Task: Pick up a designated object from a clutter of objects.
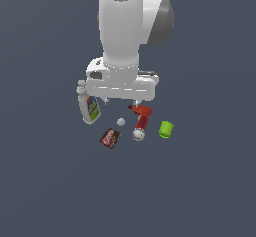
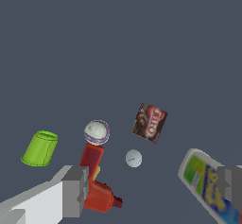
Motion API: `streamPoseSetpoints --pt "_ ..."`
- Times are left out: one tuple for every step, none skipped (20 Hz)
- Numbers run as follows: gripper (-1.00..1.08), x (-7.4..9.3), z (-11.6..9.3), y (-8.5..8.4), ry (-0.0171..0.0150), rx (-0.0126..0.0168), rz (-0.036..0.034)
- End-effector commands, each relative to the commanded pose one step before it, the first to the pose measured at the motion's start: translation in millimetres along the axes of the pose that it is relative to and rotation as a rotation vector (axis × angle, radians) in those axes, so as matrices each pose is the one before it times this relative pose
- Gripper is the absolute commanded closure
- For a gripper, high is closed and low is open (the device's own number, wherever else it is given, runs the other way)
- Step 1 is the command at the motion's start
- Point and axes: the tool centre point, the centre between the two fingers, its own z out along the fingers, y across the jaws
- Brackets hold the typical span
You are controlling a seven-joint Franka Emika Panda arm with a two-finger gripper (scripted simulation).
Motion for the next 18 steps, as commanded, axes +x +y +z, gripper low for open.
streamPoseSetpoints --pt "-0.92 1.17 22.39 -9.86 -0.00554 0.00349 0.01823" --pt "-0.92 0.2 10.27 -4.46 -0.00227 0.00163 0.00878" --pt "-0.92 -0.08 10.94 -4.71 -0.00246 0.00173 0.00942" --pt "-0.92 -0.41 11.6 -4.95 -0.00266 0.00183 0.01008" --pt "-0.92 -0.8 12.26 -5.17 -0.00287 0.00192 0.01074" --pt "-0.92 -1.18 12.36 -5.11 -0.00296 0.00192 0.01096" --pt "-0.92 -1.46 11.68 -4.75 -0.00285 0.00179 0.01046" --pt "-0.92 -1.68 10.99 -4.38 -0.00274 0.00166 0.00995" --pt "-0.92 -1.84 10.3 -4.0 -0.00262 0.00154 0.00943" --pt "-0.92 -1.96 9.61 -3.67 -0.00248 0.00141 0.00887" --pt "-0.92 -2.02 8.92 -3.33 -0.00234 0.00129 0.00832" --pt "-0.92 -2.03 8.24 -3.0 -0.00219 0.00117 0.00775" --pt "-0.92 -2.01 7.56 -2.69 -0.00204 0.00106 0.00717" --pt "-0.92 -1.94 6.88 -2.38 -0.00189 0.00095 0.00661" --pt "-0.92 -1.86 6.2 -2.13 -0.0017 0.00084 0.00596" --pt "-0.92 -1.73 5.54 -1.84 -0.00155 0.00074 0.00539" --pt "-0.92 -1.58 4.88 -1.58 -0.00138 0.00065 0.00479" --pt "-0.92 -1.43 4.21 -1.37 -0.00119 0.00055 0.00411"
